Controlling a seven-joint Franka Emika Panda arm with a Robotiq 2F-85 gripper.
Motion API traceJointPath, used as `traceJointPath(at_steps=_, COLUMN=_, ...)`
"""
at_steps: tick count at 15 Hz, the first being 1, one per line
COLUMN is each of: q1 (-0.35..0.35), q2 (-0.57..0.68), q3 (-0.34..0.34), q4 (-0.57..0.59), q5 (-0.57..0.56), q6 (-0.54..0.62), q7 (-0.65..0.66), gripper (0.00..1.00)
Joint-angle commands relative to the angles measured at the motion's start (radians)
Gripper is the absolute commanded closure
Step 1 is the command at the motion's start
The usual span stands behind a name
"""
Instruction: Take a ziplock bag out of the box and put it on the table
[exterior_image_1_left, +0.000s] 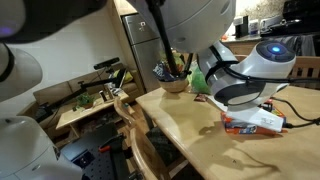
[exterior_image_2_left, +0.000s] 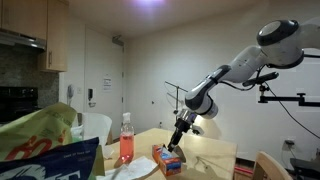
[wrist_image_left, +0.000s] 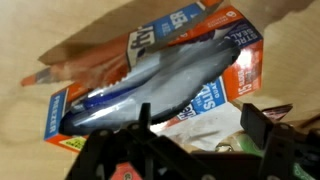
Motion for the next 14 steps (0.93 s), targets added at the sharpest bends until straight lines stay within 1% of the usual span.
traceJointPath(at_steps=1, q1=-0.018, q2=0.017, q3=0.009, q4=0.018, q5=0.068, q6=-0.067, q7=-0.019, gripper=0.05)
traceJointPath(at_steps=2, q1=-0.02, q2=0.021, q3=0.006, q4=0.021, q5=0.083, q6=-0.073, q7=-0.016, gripper=0.04)
traceJointPath(at_steps=3, q1=-0.016, q2=0.022, q3=-0.001, q4=0.022, q5=0.095, q6=-0.068, q7=-0.008, gripper=0.05)
traceJointPath(at_steps=4, q1=-0.009, q2=0.019, q3=-0.011, q4=0.021, q5=0.104, q6=-0.059, q7=0.002, gripper=0.04)
traceJointPath(at_steps=5, q1=-0.007, q2=0.022, q3=-0.014, q4=0.026, q5=0.111, q6=-0.068, q7=0.0, gripper=0.01)
traceJointPath(at_steps=7, q1=0.016, q2=0.003, q3=-0.043, q4=0.021, q5=0.105, q6=-0.066, q7=0.006, gripper=0.0)
traceJointPath(at_steps=8, q1=-0.005, q2=0.021, q3=-0.026, q4=0.015, q5=0.109, q6=-0.043, q7=-0.019, gripper=0.0)
traceJointPath(at_steps=14, q1=0.009, q2=0.019, q3=-0.038, q4=0.016, q5=0.111, q6=-0.036, q7=-0.015, gripper=0.0)
